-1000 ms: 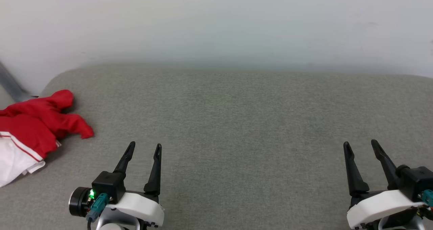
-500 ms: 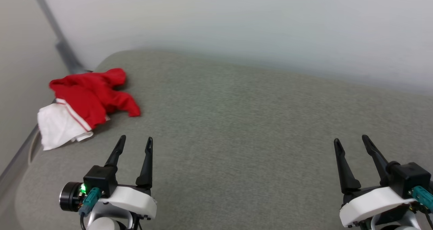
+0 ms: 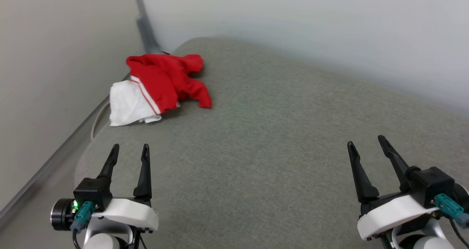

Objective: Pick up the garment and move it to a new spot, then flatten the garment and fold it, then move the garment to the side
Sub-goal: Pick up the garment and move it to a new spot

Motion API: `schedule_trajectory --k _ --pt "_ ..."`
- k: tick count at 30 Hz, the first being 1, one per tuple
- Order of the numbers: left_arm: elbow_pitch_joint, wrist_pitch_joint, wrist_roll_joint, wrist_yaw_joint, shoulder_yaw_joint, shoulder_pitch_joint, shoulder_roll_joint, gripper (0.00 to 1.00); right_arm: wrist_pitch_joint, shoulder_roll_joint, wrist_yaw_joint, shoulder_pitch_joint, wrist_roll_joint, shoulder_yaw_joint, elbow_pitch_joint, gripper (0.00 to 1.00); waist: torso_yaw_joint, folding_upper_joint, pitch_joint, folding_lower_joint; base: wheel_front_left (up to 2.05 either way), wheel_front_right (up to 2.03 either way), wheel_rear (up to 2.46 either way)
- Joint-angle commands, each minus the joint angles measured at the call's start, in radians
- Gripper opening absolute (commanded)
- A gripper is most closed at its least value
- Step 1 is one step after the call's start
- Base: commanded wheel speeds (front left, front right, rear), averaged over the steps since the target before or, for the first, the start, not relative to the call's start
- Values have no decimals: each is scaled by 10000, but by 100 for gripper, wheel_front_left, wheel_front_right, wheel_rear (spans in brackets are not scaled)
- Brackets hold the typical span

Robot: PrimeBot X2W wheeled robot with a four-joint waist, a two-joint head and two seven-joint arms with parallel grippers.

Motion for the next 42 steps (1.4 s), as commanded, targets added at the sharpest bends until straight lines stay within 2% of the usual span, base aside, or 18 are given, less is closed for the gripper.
schedule_trajectory --k 1,9,22,26,30,35,42 --pt "-16 -30 -43 10 8 -121 -38 100 41 17 -7 -162 -10 4 0 100 398 0 52 0 0 0 0" --pt "-278 -30 -158 91 385 104 -90 100 70 14 -8 -657 -38 432 270 100 567 0 270 0 0 0 0" --pt "-342 -30 -198 -5 493 -257 -168 100 37 14 -8 -1010 -226 446 491 100 589 0 540 0 0 0 0" --pt "151 -30 -376 -83 490 -811 -161 100 175 -9 -8 -987 -372 183 217 100 577 0 960 0 0 0 0" --pt "863 36 -932 -165 784 -1731 -56 100 460 -144 -7 -1327 -584 288 -270 100 82 0 1901 0 0 0 0" --pt "1752 634 -1710 -289 1095 -3204 490 100 697 -313 -8 -1812 -762 298 -705 100 -612 0 3042 0 0 0 0" --pt "2479 2170 -3098 -410 1244 -5143 1639 100 670 -284 -8 -2441 -917 343 -994 100 -1554 0 4298 0 0 0 0"
